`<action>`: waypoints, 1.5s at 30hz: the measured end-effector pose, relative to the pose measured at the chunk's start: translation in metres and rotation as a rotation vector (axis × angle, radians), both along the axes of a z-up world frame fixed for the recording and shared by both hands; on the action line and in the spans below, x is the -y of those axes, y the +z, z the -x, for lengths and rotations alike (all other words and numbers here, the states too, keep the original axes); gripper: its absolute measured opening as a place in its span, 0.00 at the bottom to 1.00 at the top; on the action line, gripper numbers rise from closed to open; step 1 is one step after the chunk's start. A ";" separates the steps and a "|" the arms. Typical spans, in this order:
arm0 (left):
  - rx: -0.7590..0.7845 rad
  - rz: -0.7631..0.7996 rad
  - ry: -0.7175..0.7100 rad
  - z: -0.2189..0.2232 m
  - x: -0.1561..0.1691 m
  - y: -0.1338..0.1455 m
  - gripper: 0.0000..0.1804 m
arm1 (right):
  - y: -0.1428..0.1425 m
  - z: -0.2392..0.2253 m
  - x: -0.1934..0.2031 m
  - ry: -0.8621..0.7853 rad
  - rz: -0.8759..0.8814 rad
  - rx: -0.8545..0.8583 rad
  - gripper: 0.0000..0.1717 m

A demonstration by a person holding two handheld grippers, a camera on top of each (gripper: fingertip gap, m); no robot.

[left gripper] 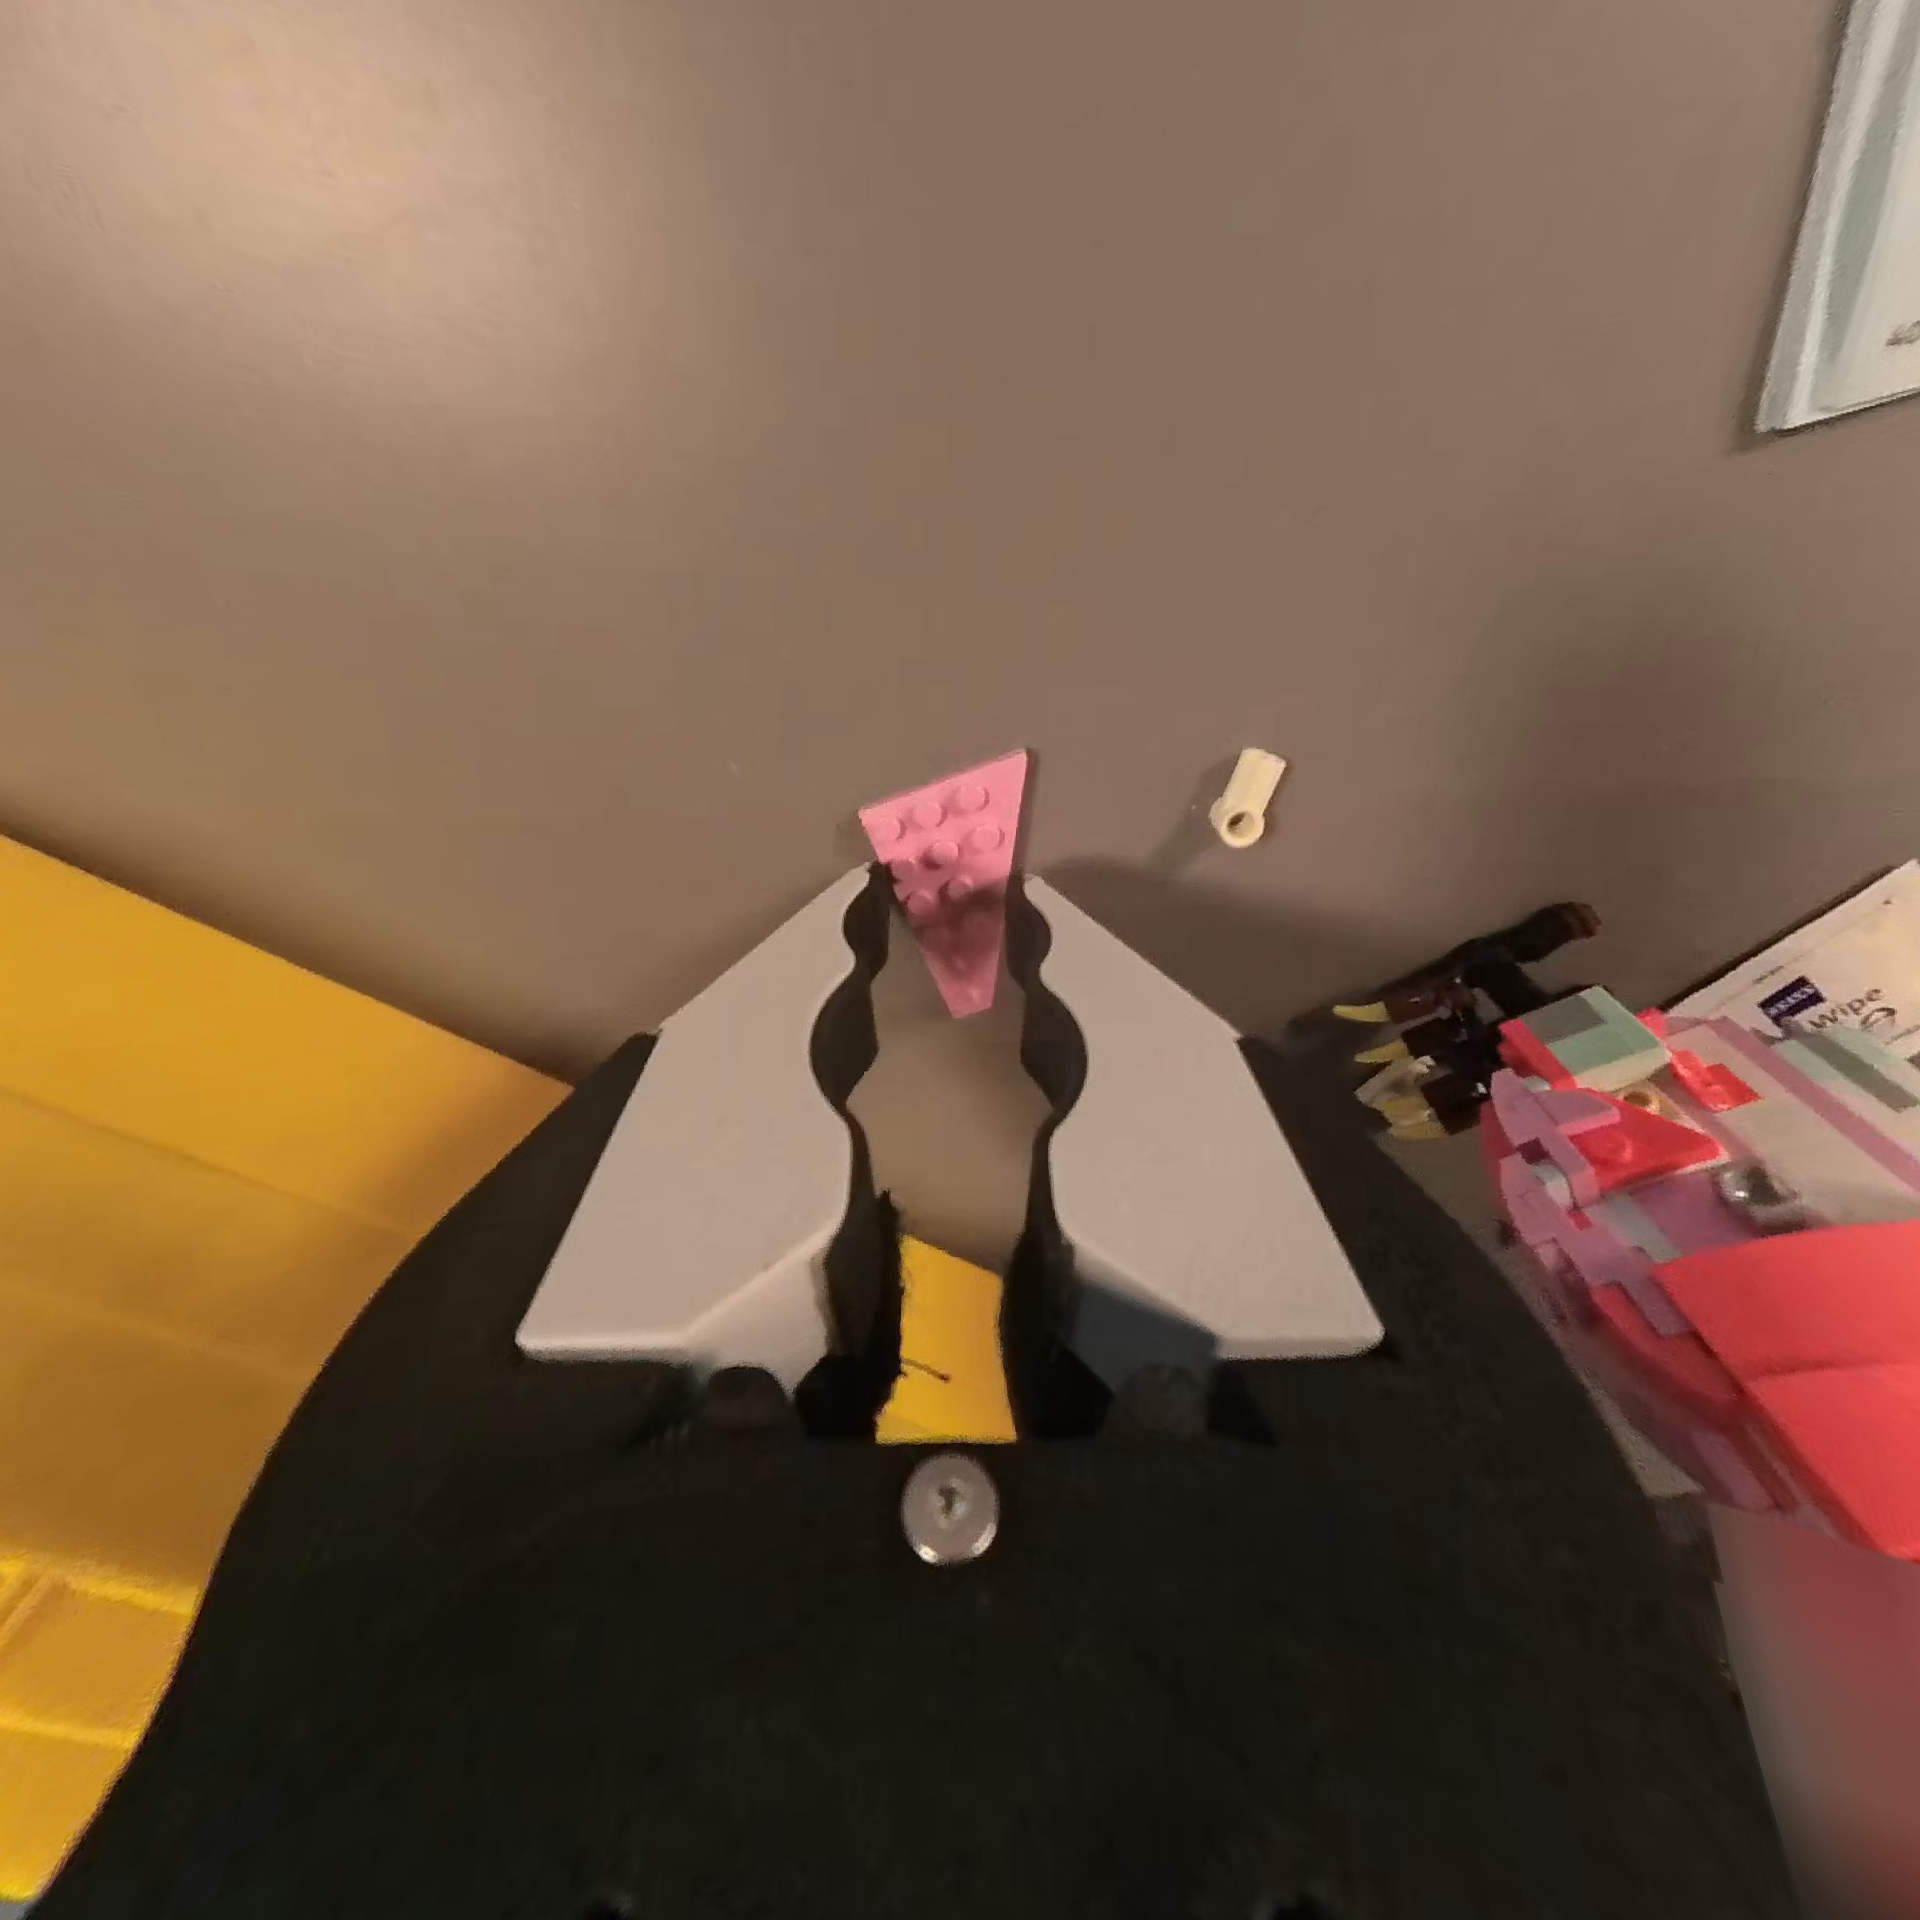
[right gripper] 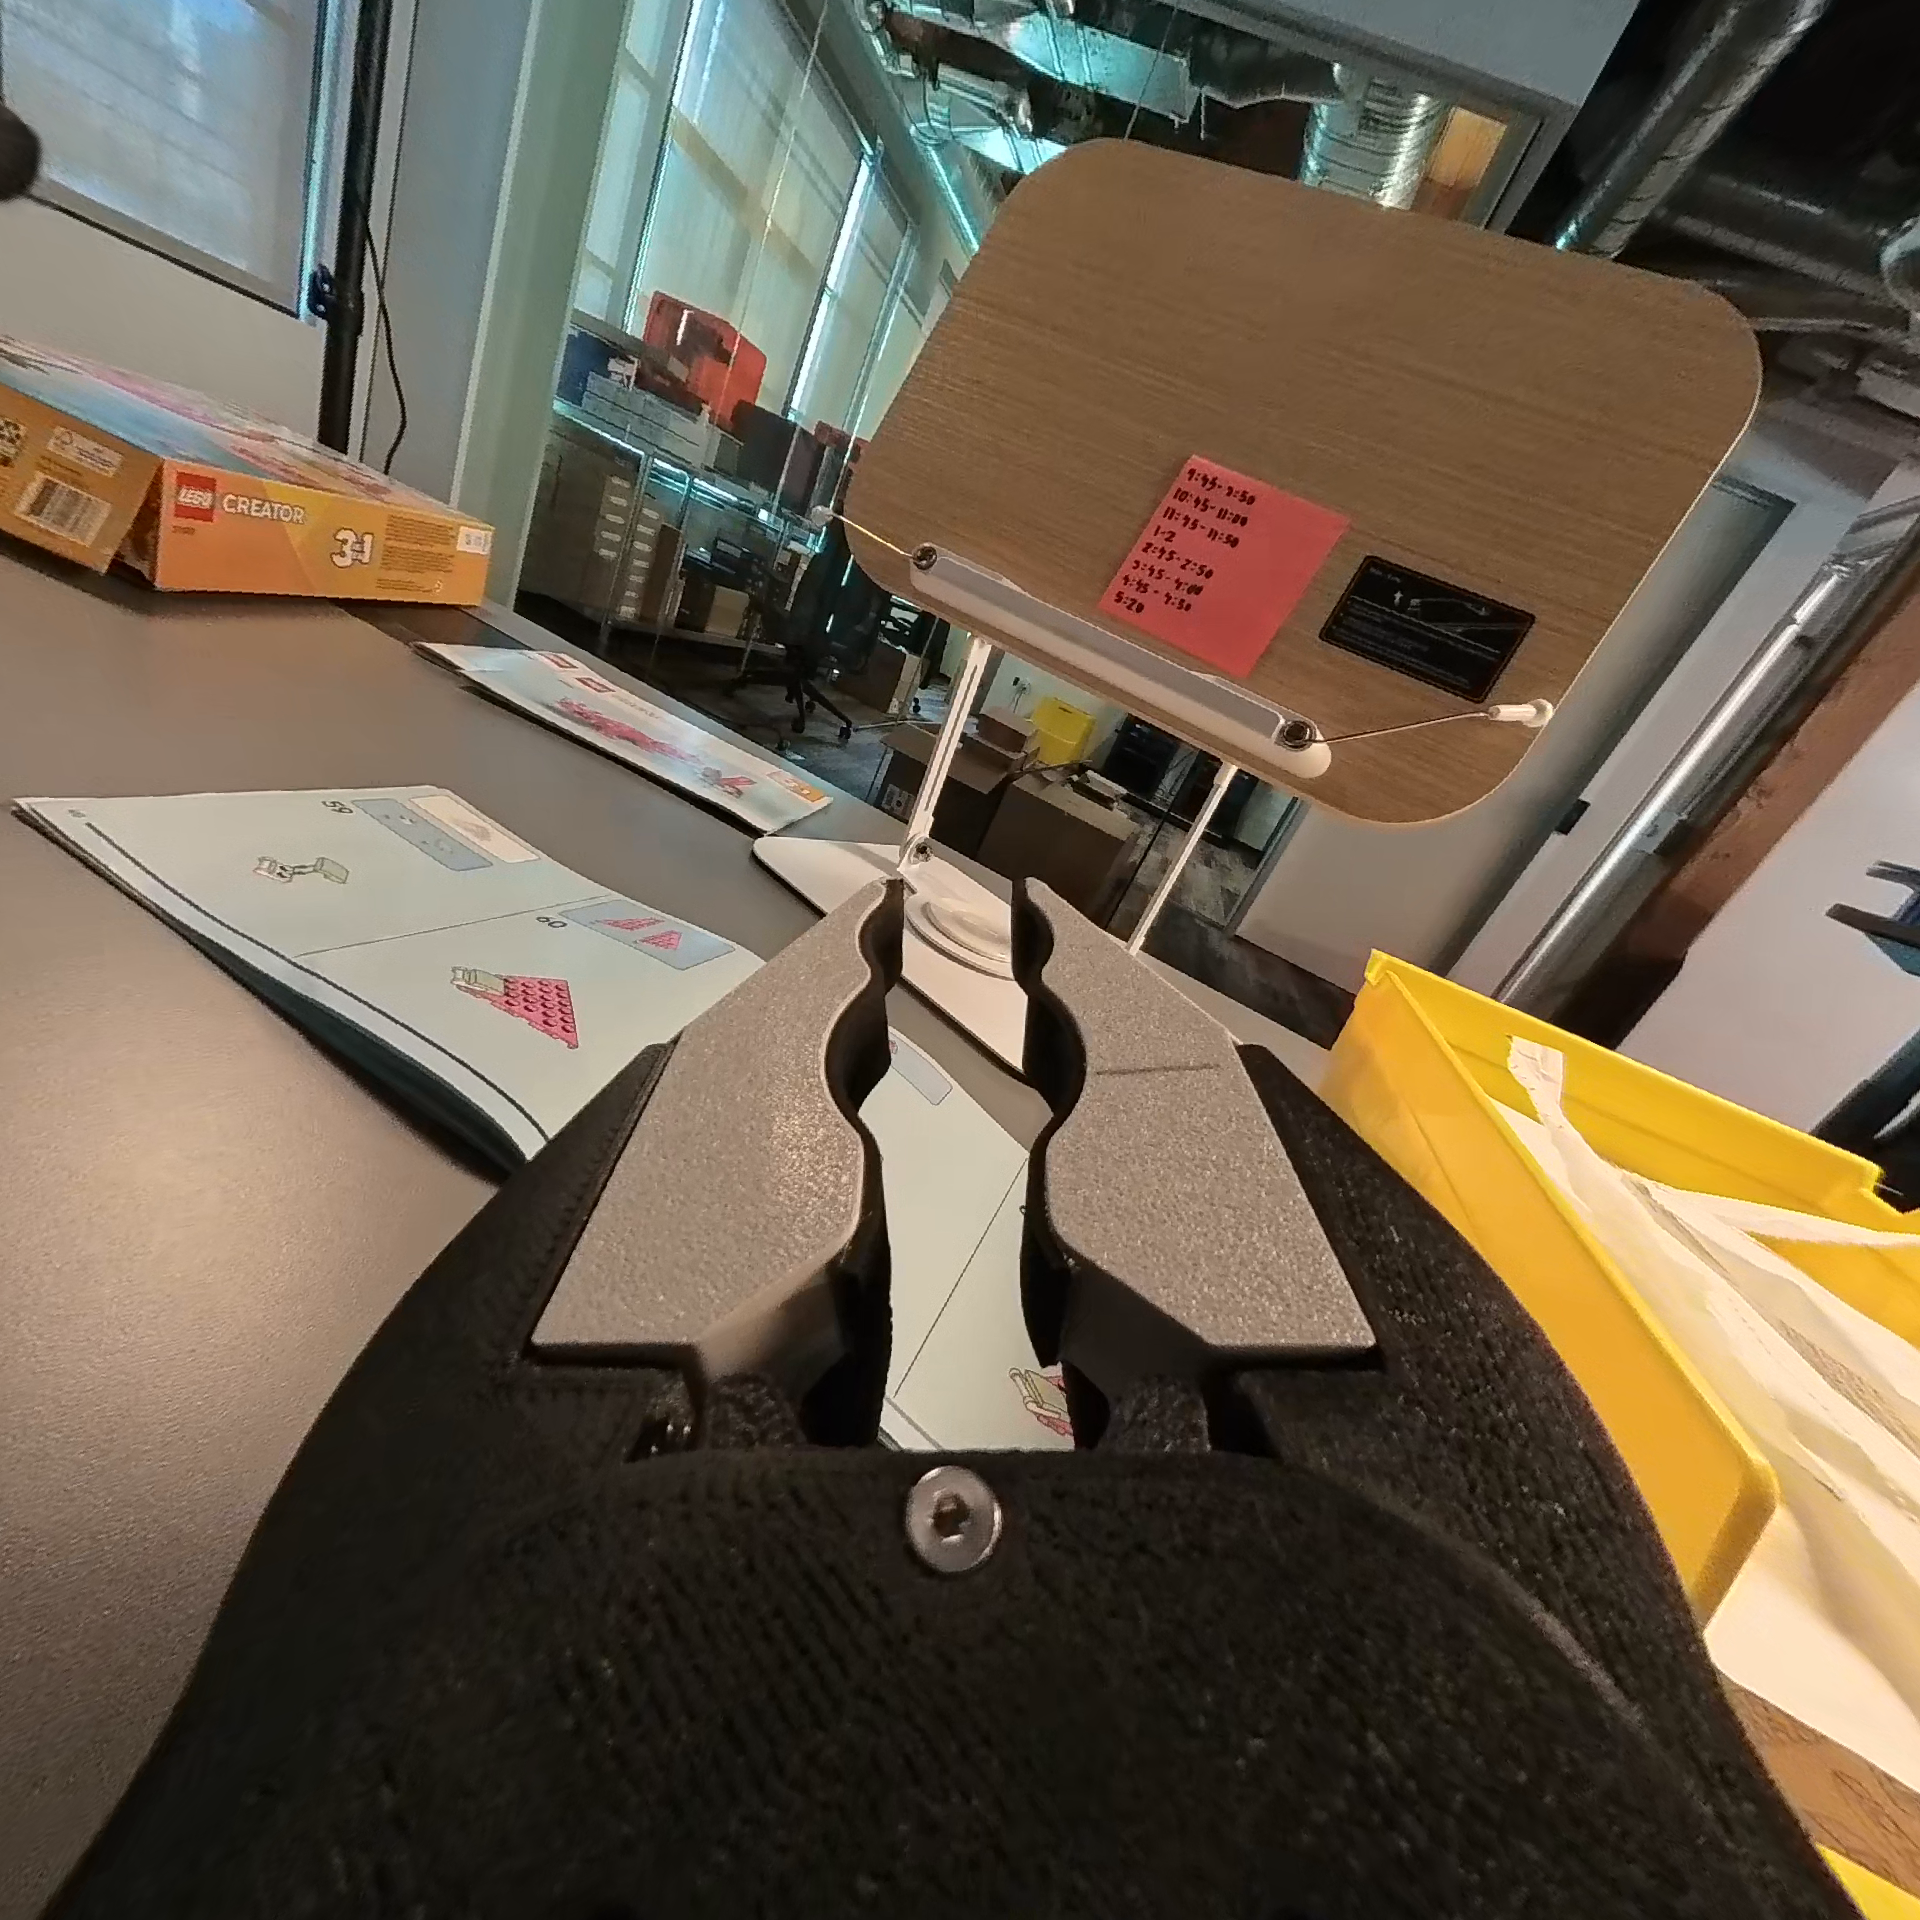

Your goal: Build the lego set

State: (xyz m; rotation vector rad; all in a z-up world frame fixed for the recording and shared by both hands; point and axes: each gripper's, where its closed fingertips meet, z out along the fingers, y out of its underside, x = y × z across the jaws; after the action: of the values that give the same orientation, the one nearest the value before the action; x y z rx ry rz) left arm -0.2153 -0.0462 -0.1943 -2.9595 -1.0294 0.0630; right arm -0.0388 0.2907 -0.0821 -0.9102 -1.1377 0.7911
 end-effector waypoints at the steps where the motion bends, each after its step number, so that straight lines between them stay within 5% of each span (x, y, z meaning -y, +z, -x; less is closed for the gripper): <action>1: -0.014 -0.009 -0.004 0.002 0.000 0.004 0.12 | 0.000 0.000 0.000 0.000 0.000 0.000 0.11; 4: -0.117 -0.071 -0.009 0.017 -0.003 0.034 0.12 | 0.000 0.000 0.000 -0.001 0.002 -0.001 0.11; 9: -0.411 -0.294 -0.041 0.030 -0.017 0.144 0.12 | 0.008 -0.006 -0.011 -0.054 -0.030 -0.036 0.10; 14: -0.561 -0.546 -0.259 -0.057 -0.052 0.224 0.12 | 0.012 -0.015 -0.034 -0.117 0.030 -0.071 0.10; 17: -0.369 -0.617 -0.493 -0.158 -0.087 0.197 0.12 | 0.011 -0.016 -0.040 -0.127 0.060 -0.074 0.10; 22: 0.164 -0.518 -0.807 -0.307 -0.118 0.076 0.12 | 0.011 -0.015 -0.035 -0.129 0.024 -0.068 0.09; 26: 0.178 -0.416 -0.855 -0.347 -0.136 0.021 0.12 | 0.009 -0.014 -0.035 -0.127 0.019 -0.057 0.09; 40: 0.019 -0.270 -0.909 -0.334 -0.180 -0.005 0.12 | 0.005 -0.010 -0.030 -0.108 0.011 -0.030 0.09; 45: -0.009 -0.384 -0.971 -0.331 -0.175 0.005 0.49 | 0.005 -0.009 -0.029 -0.097 0.015 -0.029 0.10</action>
State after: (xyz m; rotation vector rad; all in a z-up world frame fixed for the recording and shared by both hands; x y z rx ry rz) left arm 0.1156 0.1293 -0.1889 -2.7307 0.4208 -0.1141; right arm -0.0298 0.3197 -0.0774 -0.9567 -1.0553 0.7319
